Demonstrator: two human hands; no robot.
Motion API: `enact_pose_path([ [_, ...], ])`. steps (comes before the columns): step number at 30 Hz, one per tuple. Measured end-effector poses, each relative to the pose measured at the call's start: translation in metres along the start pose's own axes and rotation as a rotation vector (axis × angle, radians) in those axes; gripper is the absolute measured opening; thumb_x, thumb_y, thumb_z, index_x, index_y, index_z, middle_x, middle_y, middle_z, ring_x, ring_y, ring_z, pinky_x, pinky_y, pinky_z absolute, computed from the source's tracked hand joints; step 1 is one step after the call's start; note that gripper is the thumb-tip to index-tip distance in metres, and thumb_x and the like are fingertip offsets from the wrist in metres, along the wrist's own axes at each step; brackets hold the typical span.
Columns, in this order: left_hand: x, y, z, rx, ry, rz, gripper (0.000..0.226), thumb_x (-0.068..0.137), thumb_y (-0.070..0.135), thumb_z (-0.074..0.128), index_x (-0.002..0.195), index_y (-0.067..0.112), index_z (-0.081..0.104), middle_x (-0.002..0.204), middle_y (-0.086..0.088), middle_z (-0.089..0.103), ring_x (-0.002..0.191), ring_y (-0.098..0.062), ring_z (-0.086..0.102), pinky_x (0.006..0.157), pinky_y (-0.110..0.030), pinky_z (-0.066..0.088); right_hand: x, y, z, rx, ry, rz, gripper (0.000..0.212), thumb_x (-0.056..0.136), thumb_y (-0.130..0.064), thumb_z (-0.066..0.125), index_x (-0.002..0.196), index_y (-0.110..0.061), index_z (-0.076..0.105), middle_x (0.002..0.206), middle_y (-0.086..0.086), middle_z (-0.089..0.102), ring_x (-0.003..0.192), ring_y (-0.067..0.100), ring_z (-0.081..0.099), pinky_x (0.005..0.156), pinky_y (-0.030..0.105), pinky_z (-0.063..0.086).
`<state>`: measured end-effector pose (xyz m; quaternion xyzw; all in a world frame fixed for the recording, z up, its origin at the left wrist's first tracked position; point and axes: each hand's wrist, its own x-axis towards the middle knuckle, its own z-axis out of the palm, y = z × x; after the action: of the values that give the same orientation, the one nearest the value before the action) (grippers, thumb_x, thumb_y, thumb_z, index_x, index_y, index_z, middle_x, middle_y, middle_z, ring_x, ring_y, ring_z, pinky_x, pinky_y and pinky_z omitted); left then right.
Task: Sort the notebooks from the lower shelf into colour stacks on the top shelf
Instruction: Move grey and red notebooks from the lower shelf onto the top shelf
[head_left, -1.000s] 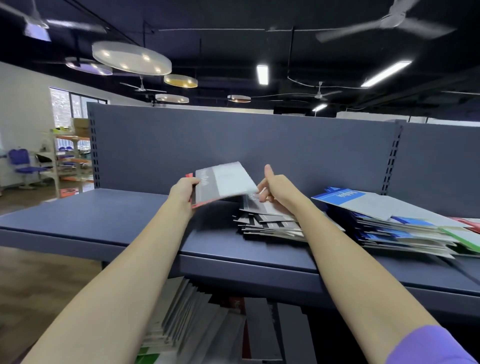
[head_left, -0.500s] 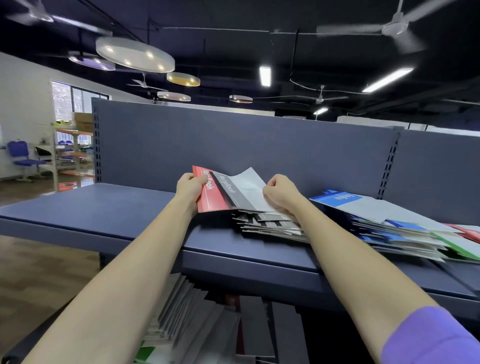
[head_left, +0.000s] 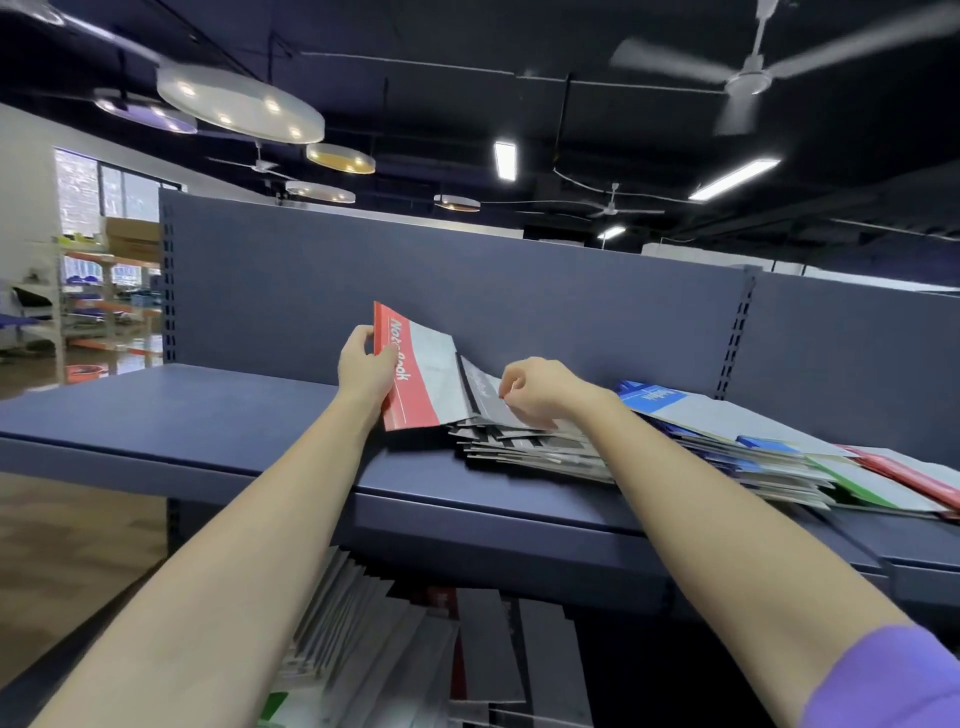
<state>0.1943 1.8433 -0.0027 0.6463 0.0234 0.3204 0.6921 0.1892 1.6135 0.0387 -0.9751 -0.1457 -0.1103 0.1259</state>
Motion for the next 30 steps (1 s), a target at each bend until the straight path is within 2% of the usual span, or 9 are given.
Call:
enact_pose_path([
  [2,-0.001,-0.001,0.000,-0.009,-0.006,0.020,0.012,0.098,0.011,0.052,0.108,0.017,0.056,0.090,0.000,0.067,0.071,-0.015,0.066,0.058,-0.024,0.052,-0.004,-0.005,0.004,-0.045,0.002,-0.011,0.018,0.093,-0.027,0.048,0.098,-0.023,0.065,0.104,0.000,0.066,0.101,0.025,0.056,0.086,0.035,0.049],
  [6,-0.005,0.001,-0.004,0.016,0.003,0.068,0.011,0.100,0.018,0.052,0.109,0.022,0.055,0.101,0.001,0.068,0.082,-0.017,0.068,0.066,-0.028,0.053,-0.001,-0.009,0.010,-0.127,0.038,0.004,0.031,0.099,-0.045,0.047,0.102,-0.015,0.057,0.113,0.005,0.061,0.106,0.028,0.053,0.082,0.036,0.043],
  [11,-0.011,0.021,-0.023,0.102,0.011,0.180,0.011,0.102,0.021,0.051,0.110,0.028,0.054,0.101,0.012,0.064,0.089,-0.013,0.066,0.070,-0.026,0.053,0.003,-0.021,0.019,-0.102,0.009,0.085,0.031,0.099,-0.034,0.047,0.121,-0.013,0.054,0.128,0.010,0.050,0.120,0.035,0.047,0.091,0.042,0.040],
  [13,-0.012,0.039,-0.032,0.105,0.003,0.222,0.012,0.101,0.022,0.053,0.113,0.026,0.053,0.102,0.011,0.064,0.088,-0.012,0.066,0.072,-0.027,0.055,0.005,-0.026,0.020,-0.090,0.008,0.088,0.019,0.096,-0.023,0.046,0.108,-0.014,0.058,0.125,0.010,0.056,0.113,0.033,0.049,0.090,0.041,0.041],
  [16,-0.014,0.071,-0.041,0.091,-0.051,0.275,0.015,0.100,0.023,0.056,0.115,0.023,0.055,0.103,0.004,0.067,0.085,-0.015,0.067,0.074,-0.034,0.058,0.008,-0.038,0.020,0.128,0.008,0.026,0.024,0.093,-0.015,0.045,0.104,-0.018,0.065,0.116,0.003,0.066,0.105,0.028,0.057,0.097,0.040,0.047],
  [20,-0.023,0.111,-0.040,0.099,-0.120,0.287,0.014,0.100,0.024,0.058,0.114,0.024,0.054,0.102,0.000,0.068,0.081,-0.015,0.068,0.063,-0.027,0.058,0.016,-0.059,0.012,0.859,0.080,-0.010,0.040,0.101,-0.034,0.040,0.104,-0.002,0.065,0.105,0.009,0.070,0.095,0.027,0.065,0.097,0.048,0.053],
  [24,-0.029,0.123,-0.020,0.190,-0.162,0.206,0.016,0.100,0.022,0.056,0.115,0.016,0.055,0.103,-0.002,0.069,0.082,-0.015,0.071,0.063,-0.029,0.057,0.003,-0.063,-0.012,1.121,0.115,-0.008,0.028,0.102,-0.029,0.054,0.083,-0.009,0.054,0.086,0.008,0.064,0.069,0.020,0.061,0.059,0.027,0.049],
  [26,-0.029,0.119,-0.006,0.331,-0.176,0.194,0.016,0.098,0.022,0.056,0.113,0.016,0.058,0.105,-0.004,0.070,0.084,-0.019,0.071,0.066,-0.033,0.058,0.000,-0.047,-0.024,1.062,0.226,0.028,0.021,0.101,-0.023,0.053,0.083,-0.012,0.049,0.086,0.004,0.060,0.070,0.018,0.057,0.056,0.027,0.045],
  [30,-0.036,0.109,0.031,0.685,-0.270,0.229,0.013,0.092,0.025,0.058,0.099,0.014,0.063,0.085,-0.005,0.071,0.067,-0.022,0.071,0.055,-0.031,0.057,-0.008,0.016,-0.054,0.919,0.370,0.110,0.024,0.093,-0.023,0.056,0.102,-0.002,0.055,0.103,0.010,0.067,0.093,0.029,0.066,0.088,0.050,0.056],
])
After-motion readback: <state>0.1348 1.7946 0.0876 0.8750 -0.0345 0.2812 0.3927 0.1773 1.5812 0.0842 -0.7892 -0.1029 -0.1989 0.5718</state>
